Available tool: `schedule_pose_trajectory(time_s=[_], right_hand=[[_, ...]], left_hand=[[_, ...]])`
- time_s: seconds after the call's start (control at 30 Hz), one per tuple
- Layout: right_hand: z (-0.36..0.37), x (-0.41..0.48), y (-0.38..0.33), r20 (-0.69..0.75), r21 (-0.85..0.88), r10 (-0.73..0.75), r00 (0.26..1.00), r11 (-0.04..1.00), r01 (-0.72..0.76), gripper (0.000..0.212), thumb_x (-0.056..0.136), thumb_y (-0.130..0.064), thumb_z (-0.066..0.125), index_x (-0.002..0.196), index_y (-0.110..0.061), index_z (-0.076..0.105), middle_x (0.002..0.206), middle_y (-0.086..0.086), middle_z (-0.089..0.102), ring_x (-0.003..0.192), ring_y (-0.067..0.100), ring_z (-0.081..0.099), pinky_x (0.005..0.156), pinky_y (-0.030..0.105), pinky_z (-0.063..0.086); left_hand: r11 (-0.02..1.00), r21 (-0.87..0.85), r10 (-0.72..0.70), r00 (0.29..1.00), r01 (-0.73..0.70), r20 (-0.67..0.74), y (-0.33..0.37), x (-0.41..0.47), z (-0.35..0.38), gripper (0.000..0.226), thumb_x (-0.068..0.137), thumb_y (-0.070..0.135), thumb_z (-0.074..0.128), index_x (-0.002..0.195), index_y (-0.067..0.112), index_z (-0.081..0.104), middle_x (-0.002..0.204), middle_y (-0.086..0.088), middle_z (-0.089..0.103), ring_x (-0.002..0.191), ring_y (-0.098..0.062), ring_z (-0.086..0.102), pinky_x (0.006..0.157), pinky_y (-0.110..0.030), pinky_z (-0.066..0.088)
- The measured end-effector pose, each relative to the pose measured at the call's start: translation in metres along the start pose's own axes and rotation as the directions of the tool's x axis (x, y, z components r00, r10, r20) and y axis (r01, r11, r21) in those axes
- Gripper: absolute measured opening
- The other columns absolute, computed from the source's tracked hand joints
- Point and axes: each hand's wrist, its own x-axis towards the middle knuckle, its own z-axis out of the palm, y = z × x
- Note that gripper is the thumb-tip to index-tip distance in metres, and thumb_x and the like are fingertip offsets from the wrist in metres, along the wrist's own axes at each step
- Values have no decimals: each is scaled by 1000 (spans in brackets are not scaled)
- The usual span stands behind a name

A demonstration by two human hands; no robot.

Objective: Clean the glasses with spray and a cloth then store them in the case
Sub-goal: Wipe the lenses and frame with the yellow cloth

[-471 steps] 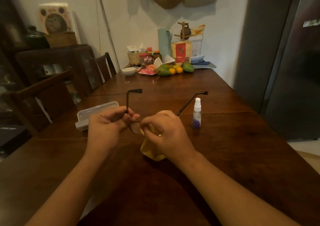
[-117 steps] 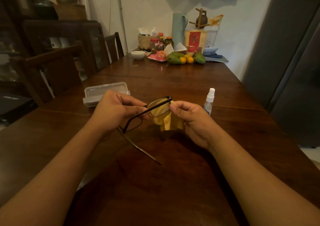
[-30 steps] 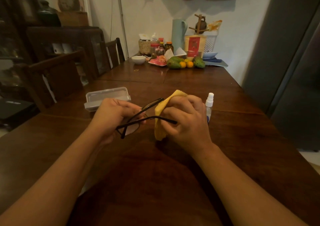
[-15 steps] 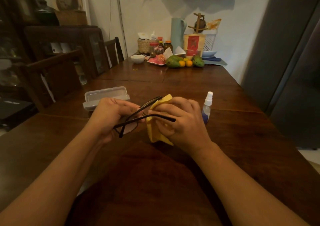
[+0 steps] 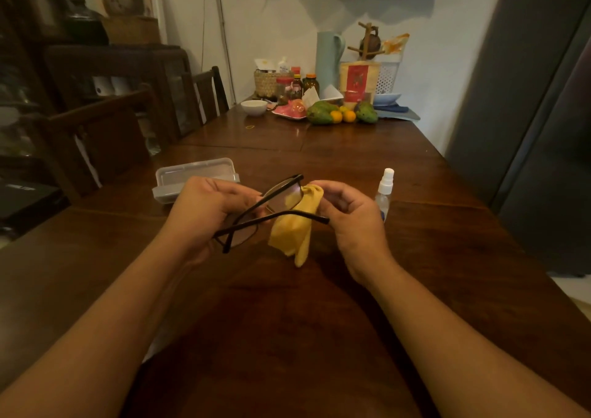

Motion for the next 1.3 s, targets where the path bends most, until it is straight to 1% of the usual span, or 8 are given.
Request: schedule_pose_trajectory(time_s=[0.13, 0.3, 0.47, 0.6, 0.73, 1.0, 1.17, 1.3], right_hand=[[1, -2, -4, 194, 203, 232, 953, 941, -270, 23, 96, -18, 58, 111, -15, 75, 112, 5, 74, 111, 22, 67, 94, 44, 51], [-2, -6, -8, 371, 395, 315, 874, 798, -455, 27, 83, -30, 60, 92, -14, 80, 102, 9, 74, 93, 23, 70, 86, 37, 54], [-1, -4, -8, 339, 260, 329, 881, 868, -424, 46, 79, -26, 66, 118, -2, 68, 114, 17, 69, 102, 26, 63, 94, 40, 49], [-4, -2, -6, 293, 261, 323, 900, 878, -401, 35, 75, -20, 68, 107, -7, 72, 104, 11, 73, 98, 25, 63, 89, 41, 46], [-2, -2, -4, 330, 178, 317, 889, 904, -388, 26, 97, -11, 55, 119, -7, 68, 115, 14, 70, 109, 31, 62, 95, 44, 47], [-3, -4, -3, 306, 69, 279, 910, 947, -314, 32, 89, -34, 59, 105, -10, 73, 113, 12, 72, 111, 32, 65, 96, 47, 49], [-11, 1, -1, 240, 183, 241, 940, 940, -287, 21, 84, -28, 63, 95, -15, 75, 109, 9, 74, 101, 24, 69, 82, 38, 56], [-15, 2, 0, 312, 239, 255, 915, 911, -335, 33, 88, -27, 60, 113, -8, 71, 111, 12, 73, 100, 22, 70, 74, 30, 56]], left_hand=[[999, 45, -3, 1000, 3, 16, -1, 1, 2, 15, 84, 1, 65, 77, 3, 77, 81, -18, 76, 75, -28, 75, 67, -34, 62], [999, 10, -33, 999, 33, 22, 0, -1, 5, 10, 79, 3, 68, 77, 3, 78, 78, -20, 75, 74, -28, 75, 64, -31, 61], [1000, 30, 2, 999, -3, 42, 2, -3, 7, 17, 84, -2, 64, 75, 2, 77, 75, -18, 75, 71, -25, 75, 66, -29, 60], [999, 50, 11, 999, -13, 46, 3, -4, 7, 19, 88, -1, 61, 77, 1, 77, 75, -17, 76, 73, -24, 75, 65, -27, 60], [998, 63, 10, 999, -13, 50, 3, -4, 6, 18, 86, 0, 63, 77, 1, 77, 73, -17, 75, 71, -23, 74, 63, -25, 58], [998, 54, 40, 997, -43, 66, 3, -5, 6, 24, 87, -1, 58, 74, 5, 78, 73, -19, 75, 74, -26, 75, 65, -27, 59], [997, 43, 56, 997, -59, 56, 3, -4, 2, 20, 82, 2, 62, 73, 7, 78, 73, -18, 75, 73, -26, 75, 66, -27, 60], [998, 42, 49, 998, -51, 50, 1, -2, 3, 14, 77, 6, 65, 73, 7, 79, 71, -18, 74, 69, -26, 74, 64, -29, 61]])
